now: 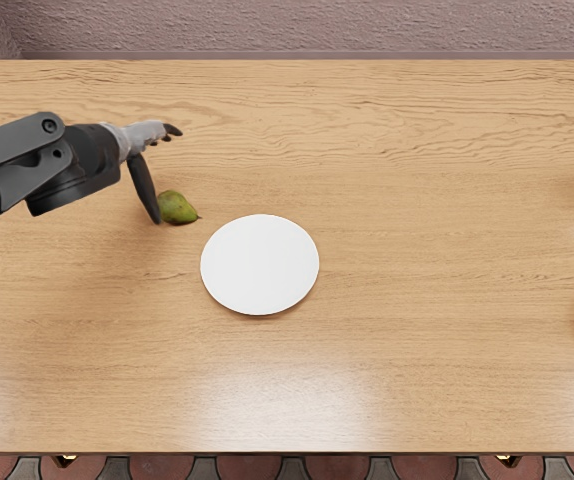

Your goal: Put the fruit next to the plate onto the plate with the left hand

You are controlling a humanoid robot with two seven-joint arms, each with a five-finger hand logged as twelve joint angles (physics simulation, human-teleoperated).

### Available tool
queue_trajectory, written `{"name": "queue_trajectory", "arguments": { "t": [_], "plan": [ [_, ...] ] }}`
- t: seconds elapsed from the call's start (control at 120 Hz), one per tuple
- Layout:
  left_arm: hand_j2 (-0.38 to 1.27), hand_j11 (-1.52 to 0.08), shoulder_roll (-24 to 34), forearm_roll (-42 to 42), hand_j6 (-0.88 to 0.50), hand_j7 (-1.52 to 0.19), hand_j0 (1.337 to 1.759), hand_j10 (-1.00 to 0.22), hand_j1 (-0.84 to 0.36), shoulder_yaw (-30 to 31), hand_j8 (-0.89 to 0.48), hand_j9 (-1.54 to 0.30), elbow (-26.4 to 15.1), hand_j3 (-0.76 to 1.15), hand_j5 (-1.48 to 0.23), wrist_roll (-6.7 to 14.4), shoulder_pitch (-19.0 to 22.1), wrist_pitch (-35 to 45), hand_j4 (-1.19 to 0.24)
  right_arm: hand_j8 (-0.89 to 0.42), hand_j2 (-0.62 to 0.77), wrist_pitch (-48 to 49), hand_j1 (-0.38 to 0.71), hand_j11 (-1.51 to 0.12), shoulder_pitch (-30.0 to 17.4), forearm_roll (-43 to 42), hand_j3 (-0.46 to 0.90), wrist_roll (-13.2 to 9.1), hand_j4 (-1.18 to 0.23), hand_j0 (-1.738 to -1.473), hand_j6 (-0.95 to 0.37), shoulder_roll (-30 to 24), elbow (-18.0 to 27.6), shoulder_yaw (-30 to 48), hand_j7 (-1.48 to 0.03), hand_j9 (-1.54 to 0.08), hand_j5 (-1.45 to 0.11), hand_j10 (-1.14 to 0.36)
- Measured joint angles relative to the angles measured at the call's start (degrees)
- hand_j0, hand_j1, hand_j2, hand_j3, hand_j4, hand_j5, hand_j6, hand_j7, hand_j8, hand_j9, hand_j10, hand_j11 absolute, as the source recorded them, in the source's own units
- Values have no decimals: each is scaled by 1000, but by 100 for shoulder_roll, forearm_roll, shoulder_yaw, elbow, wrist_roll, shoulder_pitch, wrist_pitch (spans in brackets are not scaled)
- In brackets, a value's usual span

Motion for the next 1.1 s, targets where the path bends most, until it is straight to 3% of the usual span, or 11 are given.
{"name": "queue_trajectory", "arguments": {
  "t": [0.308, 0.7, 1.1],
  "plan": [
    [18, -106, -428, 162, -86, -106, 1658, -84, 252, 399, -86, -106, 111, 0, -107, 0, 27, 219, -85, -15, -3, 0, -331, -20, 0, 0, 0, 0, -15, -1658, -15, 0, 0, -1, -20, -20, -20, -15],
    [19, -109, -821, 171, -88, -109, 1658, -86, 250, 1011, -88, -109, 741, 0, -109, 0, 9, 1042, -87, -15, -3, 0, -331, -20, 0, 0, 0, 0, -15, -1658, -15, 0, 0, -1, -20, -20, -20, -15],
    [50, -308, -904, 171, -241, -308, 1658, -239, 67, 1080, -241, -308, 854, 0, -308, 0, 18, 1071, -240, -15, -3, 0, -331, -20, 0, 0, 0, 0, -15, -1658, -15, 0, 0, -2, -20, -20, -20, -15]
  ]
}}
